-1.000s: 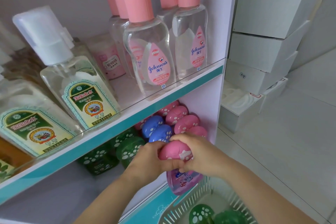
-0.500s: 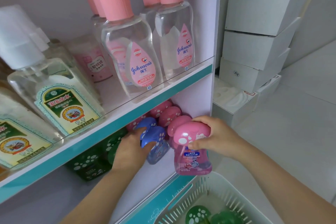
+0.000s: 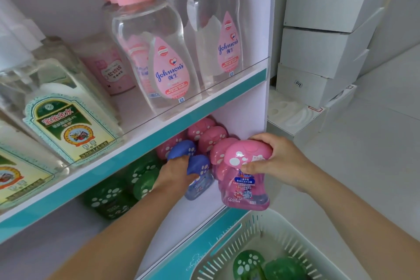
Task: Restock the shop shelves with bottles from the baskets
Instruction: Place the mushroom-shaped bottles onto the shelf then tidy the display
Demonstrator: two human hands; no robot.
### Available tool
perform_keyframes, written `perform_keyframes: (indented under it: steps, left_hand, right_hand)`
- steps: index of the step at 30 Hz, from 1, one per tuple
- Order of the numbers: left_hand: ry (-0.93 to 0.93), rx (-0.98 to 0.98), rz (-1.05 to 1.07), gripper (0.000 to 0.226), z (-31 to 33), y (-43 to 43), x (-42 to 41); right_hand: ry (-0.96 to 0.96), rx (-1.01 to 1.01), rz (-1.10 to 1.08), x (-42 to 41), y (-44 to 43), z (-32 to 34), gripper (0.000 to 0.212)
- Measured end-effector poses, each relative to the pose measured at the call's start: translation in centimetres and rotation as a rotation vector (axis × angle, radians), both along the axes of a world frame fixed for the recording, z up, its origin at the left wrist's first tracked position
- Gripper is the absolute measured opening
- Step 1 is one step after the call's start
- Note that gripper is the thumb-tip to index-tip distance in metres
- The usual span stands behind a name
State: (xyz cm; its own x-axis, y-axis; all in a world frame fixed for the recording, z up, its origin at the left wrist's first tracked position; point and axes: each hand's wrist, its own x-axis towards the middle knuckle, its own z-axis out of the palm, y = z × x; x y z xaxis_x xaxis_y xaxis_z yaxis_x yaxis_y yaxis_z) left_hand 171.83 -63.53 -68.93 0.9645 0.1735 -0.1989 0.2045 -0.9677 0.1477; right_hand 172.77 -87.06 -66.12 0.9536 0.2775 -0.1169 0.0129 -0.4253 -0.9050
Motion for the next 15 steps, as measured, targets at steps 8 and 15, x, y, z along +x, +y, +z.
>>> perform_keyframes:
  steps: [8, 15]
  left_hand:
    - [0.001, -0.024, -0.044, 0.040, 0.1, -1.1, -3.1]
    - [-0.030, -0.083, -0.038, 0.041, 0.0, -1.2, -4.1]
  right_hand:
    - [-0.066, -0.050, -0.010, -0.6, -0.1, 1.1, 0.061]
    - [-0.108, -0.084, -0.007, -1.2, 0.1, 2.0, 0.065]
